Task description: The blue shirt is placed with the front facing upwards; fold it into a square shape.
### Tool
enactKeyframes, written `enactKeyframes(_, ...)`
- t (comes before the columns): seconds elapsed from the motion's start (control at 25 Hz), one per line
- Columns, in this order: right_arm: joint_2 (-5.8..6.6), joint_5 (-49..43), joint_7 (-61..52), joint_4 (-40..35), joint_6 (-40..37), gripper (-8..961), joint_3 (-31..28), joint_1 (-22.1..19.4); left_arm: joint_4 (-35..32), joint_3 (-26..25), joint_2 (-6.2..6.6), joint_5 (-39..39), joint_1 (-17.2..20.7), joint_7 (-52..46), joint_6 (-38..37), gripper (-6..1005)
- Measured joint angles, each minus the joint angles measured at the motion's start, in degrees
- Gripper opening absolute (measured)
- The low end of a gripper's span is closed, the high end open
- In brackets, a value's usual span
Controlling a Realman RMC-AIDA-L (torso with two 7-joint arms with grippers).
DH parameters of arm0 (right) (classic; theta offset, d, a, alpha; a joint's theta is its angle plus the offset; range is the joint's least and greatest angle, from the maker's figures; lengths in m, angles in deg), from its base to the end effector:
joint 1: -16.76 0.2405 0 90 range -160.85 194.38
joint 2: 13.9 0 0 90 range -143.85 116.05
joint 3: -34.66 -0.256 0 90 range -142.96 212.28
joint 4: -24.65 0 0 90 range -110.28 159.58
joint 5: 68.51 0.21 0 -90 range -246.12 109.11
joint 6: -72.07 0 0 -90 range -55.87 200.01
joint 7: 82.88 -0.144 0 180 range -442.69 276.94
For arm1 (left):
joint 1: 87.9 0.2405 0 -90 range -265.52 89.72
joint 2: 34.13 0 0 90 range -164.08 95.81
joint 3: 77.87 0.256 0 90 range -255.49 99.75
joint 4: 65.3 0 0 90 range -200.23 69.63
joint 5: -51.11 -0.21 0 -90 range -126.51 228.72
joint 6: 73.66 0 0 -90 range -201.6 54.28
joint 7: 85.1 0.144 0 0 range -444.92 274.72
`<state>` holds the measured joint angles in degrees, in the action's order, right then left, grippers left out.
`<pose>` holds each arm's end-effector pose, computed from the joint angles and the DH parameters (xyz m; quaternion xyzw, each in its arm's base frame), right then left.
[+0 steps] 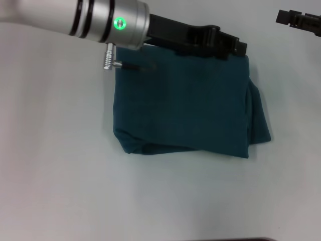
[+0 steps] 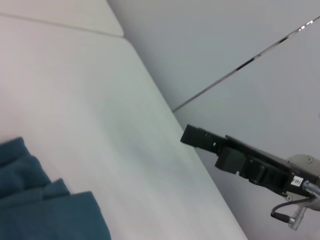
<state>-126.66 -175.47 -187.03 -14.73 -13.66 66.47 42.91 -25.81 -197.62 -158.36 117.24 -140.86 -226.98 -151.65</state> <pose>0.3053 0.3431 0.0828 -0.8163 0.4266 0.3234 0.2172 -0.0919 0.3844 -0.0760 0.8602 0.4822 0.1573 0.0524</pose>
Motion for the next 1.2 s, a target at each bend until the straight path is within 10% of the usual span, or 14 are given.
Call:
enactKeyframes(0.72, 3.08, -12.03, -15.09, -0.04, -0.43, 711, 0.0, 4.05, 15.92, -3.48, 0.91, 2.39, 21.15, 14.27, -0.26, 913)
enactKeyframes(1.2, 3.21, -13.72, -17.74, 9.45, -2.43, 711, 1.51, 5.58, 16.54, -10.2, 0.57, 2.5, 28.11, 27.9, -0.97, 934)
